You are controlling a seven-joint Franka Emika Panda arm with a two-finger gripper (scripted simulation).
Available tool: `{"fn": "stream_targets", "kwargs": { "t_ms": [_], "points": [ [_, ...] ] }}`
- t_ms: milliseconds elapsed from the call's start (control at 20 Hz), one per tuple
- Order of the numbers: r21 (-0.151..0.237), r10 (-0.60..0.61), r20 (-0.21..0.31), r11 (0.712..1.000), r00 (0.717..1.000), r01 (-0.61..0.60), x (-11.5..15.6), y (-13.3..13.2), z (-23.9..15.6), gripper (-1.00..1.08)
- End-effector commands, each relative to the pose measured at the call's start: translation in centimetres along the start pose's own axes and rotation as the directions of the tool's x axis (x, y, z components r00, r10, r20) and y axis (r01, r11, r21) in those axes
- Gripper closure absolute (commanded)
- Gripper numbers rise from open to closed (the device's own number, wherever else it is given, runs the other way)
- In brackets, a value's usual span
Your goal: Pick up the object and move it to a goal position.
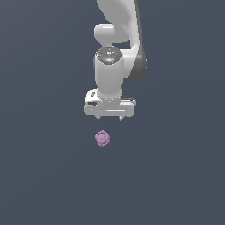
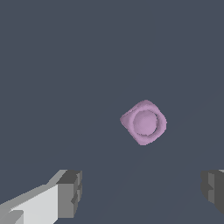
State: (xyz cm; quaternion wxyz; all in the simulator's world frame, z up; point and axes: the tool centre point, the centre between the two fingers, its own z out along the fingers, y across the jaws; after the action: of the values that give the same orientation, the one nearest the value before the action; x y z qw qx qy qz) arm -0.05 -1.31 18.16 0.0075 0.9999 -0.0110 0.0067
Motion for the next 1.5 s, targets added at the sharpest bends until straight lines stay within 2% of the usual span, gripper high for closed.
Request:
{"fn": "stream_targets", "kwargs": {
  "t_ms": [0, 500, 950, 1450],
  "points": [
    [0.000, 0.000, 0.000, 1.000, 1.000, 0.000, 0.0, 0.0, 0.0, -0.92],
    [-0.010, -0.037, -0.041, 0.999, 0.998, 0.036, 0.8, -2.1, -1.4, -0.92],
    [-0.011, -0.069, -0.036, 0.998, 0.997, 0.069, 1.0, -1.7, -0.8, -0.92],
    [-0.012, -0.213, -0.022, 0.977, 0.977, 0.213, 1.6, -0.4, 1.6, -0.92]
  ]
}}
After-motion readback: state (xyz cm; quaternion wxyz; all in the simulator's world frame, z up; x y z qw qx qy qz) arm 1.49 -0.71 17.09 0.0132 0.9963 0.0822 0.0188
